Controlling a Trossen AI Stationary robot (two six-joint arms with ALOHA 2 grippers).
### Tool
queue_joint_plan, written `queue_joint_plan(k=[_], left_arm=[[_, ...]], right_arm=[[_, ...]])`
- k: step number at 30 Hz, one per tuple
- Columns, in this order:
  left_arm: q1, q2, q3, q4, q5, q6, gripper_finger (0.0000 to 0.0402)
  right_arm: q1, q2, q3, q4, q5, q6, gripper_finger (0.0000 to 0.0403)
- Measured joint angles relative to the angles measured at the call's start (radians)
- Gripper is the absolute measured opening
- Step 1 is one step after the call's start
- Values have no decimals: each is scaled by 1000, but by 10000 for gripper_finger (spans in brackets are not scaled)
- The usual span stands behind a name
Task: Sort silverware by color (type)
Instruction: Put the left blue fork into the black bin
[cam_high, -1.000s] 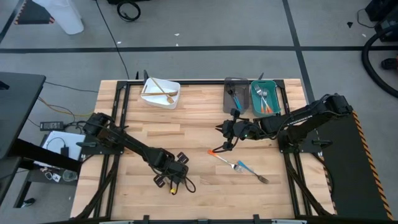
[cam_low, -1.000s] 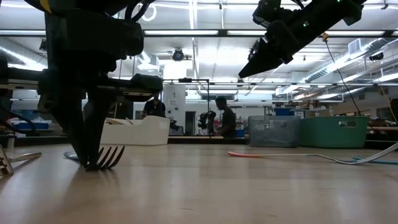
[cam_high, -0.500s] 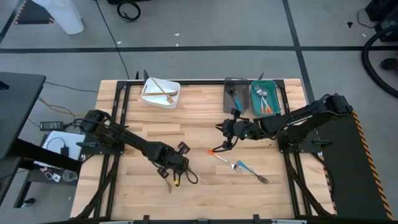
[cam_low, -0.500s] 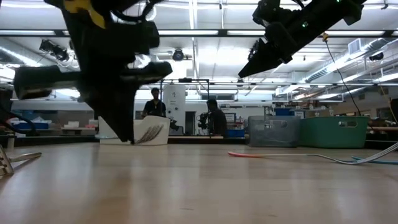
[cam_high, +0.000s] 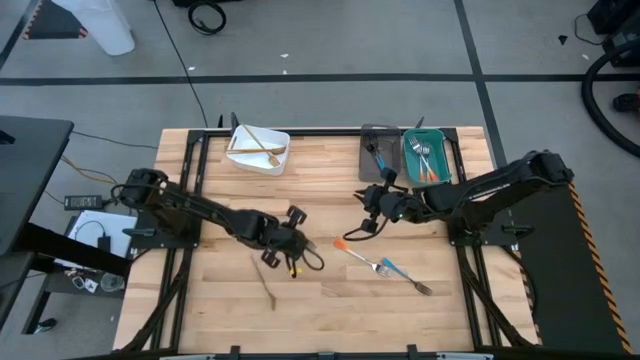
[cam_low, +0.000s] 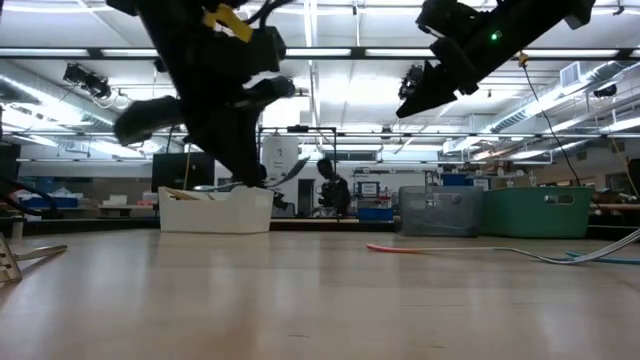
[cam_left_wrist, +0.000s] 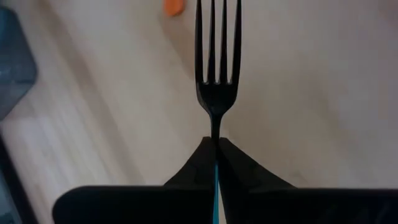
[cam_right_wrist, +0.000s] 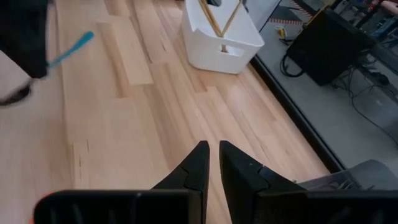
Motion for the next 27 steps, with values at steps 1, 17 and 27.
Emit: queue_joint_plan(k=[1, 17, 27], left_arm=[[11, -1, 0, 5, -4, 9, 10], [229, -5, 0, 303, 12, -41, 9], [336, -5, 1, 588, 73, -62, 9]], right_arm=[[0, -8, 0, -6, 1, 6, 48], [24, -119, 0, -102, 56, 53, 48], [31, -182, 0, -223, 34, 212, 48]])
